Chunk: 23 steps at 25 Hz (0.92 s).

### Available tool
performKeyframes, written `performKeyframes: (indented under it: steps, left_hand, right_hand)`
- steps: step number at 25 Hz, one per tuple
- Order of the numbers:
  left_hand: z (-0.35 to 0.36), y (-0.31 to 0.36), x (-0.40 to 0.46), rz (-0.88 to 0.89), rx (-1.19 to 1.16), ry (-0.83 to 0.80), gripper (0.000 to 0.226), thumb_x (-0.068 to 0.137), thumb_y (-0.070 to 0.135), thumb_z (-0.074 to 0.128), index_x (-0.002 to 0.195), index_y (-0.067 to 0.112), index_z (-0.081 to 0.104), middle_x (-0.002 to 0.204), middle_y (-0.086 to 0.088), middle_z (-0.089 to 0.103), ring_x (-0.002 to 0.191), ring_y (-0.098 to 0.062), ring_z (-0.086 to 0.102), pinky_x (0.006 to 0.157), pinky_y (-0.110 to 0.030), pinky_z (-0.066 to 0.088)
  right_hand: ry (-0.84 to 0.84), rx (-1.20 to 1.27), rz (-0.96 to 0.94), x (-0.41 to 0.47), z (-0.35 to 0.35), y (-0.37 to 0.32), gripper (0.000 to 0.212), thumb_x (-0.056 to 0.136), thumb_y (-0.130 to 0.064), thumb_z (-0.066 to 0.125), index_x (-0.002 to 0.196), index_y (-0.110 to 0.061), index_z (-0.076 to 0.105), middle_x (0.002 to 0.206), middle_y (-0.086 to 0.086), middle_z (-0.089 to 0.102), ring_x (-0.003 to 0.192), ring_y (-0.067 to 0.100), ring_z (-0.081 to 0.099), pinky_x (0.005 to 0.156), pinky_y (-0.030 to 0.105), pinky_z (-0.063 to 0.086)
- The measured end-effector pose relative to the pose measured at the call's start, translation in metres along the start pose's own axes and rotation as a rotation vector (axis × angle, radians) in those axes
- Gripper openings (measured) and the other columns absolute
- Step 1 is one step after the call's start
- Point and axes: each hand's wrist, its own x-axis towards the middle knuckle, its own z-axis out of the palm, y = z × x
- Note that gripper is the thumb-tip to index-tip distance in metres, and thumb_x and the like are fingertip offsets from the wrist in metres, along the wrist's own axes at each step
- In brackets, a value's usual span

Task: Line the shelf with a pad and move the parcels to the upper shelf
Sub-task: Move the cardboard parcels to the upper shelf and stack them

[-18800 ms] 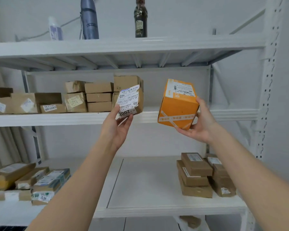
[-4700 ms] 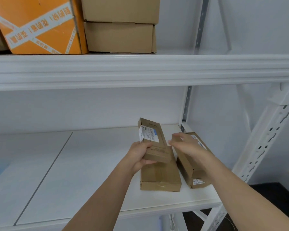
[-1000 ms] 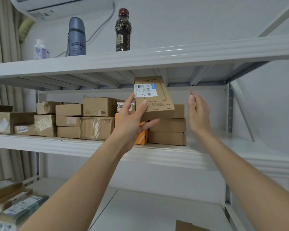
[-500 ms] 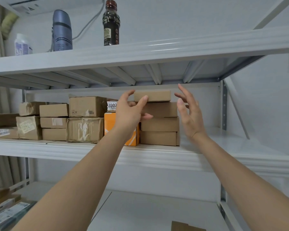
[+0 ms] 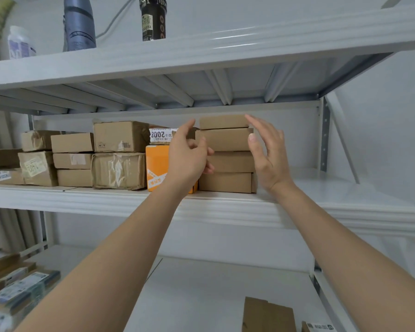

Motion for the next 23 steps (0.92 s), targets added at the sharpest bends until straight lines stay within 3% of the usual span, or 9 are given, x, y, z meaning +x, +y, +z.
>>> performKeyframes:
  steps: [2,4,7,10,14,17,20,23]
  left_hand:
    - [-0.003,-0.004,-0.014,0.070,-0.017,0.031,0.033,0.098,0.004,0.045,0.128,0.017,0.048,0.076,-0.013,0.064,0.039,-0.019,0.055,0.038,-0.023,0.045]
    - [-0.005,-0.007,-0.029,0.117,-0.022,0.043,0.013,0.096,0.003,0.048,0.101,0.015,0.049,0.072,-0.016,0.060,0.036,-0.020,0.052,0.035,-0.022,0.040]
    - [-0.005,-0.017,-0.052,0.198,0.029,0.052,0.023,0.093,0.002,0.052,0.076,0.011,0.039,0.071,-0.030,0.052,0.038,-0.027,0.053,0.034,-0.022,0.038]
    - [0.001,-0.033,-0.079,0.232,0.077,-0.027,0.031,0.090,-0.001,0.054,0.065,0.009,0.038,0.064,-0.033,0.047,0.050,-0.045,0.053,0.037,-0.017,0.038]
    - [0.008,-0.065,-0.113,0.109,0.110,-0.182,0.033,0.091,0.003,0.057,0.062,0.000,0.042,0.060,-0.031,0.051,0.044,-0.028,0.055,0.040,-0.018,0.040]
    - [0.014,-0.098,-0.130,-0.043,0.150,-0.270,0.033,0.094,0.010,0.057,0.067,-0.007,0.049,0.066,-0.028,0.059,0.043,-0.018,0.057,0.042,-0.021,0.043]
    - [0.024,-0.134,-0.144,-0.233,0.198,-0.351,0.020,0.093,0.011,0.055,0.075,0.003,0.057,0.079,-0.023,0.063,0.046,-0.020,0.060,0.045,-0.023,0.048]
    - [0.036,-0.176,-0.160,-0.447,0.257,-0.433,0.009,0.093,0.010,0.054,0.091,0.005,0.061,0.085,-0.017,0.066,0.051,-0.024,0.062,0.049,-0.024,0.054]
  right_hand:
    - [0.076,-0.011,-0.028,-0.002,-0.003,-0.008,0.040,0.096,-0.029,0.039,0.123,-0.009,0.061,0.122,-0.006,0.060,0.115,-0.001,0.047,0.101,0.029,0.034]
    - [0.179,-0.015,-0.023,-0.007,-0.007,-0.019,0.031,0.095,-0.020,0.042,0.113,-0.007,0.064,0.108,-0.016,0.056,0.102,-0.001,0.047,0.091,0.033,0.041]
    - [0.301,-0.023,0.006,-0.028,-0.015,-0.037,0.019,0.089,0.002,0.047,0.096,-0.002,0.065,0.092,-0.006,0.055,0.086,0.014,0.050,0.075,0.029,0.044]
    - [0.243,-0.052,-0.005,-0.072,-0.022,-0.046,0.022,0.077,0.015,0.048,0.075,0.001,0.064,0.079,0.006,0.055,0.075,0.018,0.051,0.066,0.021,0.039]
    - [0.064,-0.061,-0.035,-0.143,-0.036,-0.035,0.027,0.068,0.021,0.048,0.061,0.001,0.064,0.067,0.013,0.055,0.064,0.022,0.051,0.056,0.025,0.039]
    - [-0.073,-0.123,0.054,-0.187,-0.052,-0.013,0.027,0.067,0.017,0.046,0.060,-0.002,0.064,0.066,0.008,0.056,0.061,0.022,0.051,0.051,0.029,0.039]
    - [-0.201,-0.192,0.380,-0.220,-0.068,0.017,0.027,0.075,0.010,0.048,0.070,-0.009,0.067,0.079,-0.002,0.056,0.070,0.019,0.055,0.059,0.028,0.044]
    - [-0.421,-0.412,0.783,-0.255,-0.087,0.060,0.023,0.085,-0.004,0.053,0.101,-0.014,0.067,0.106,0.006,0.056,0.099,0.025,0.057,0.082,0.028,0.044]
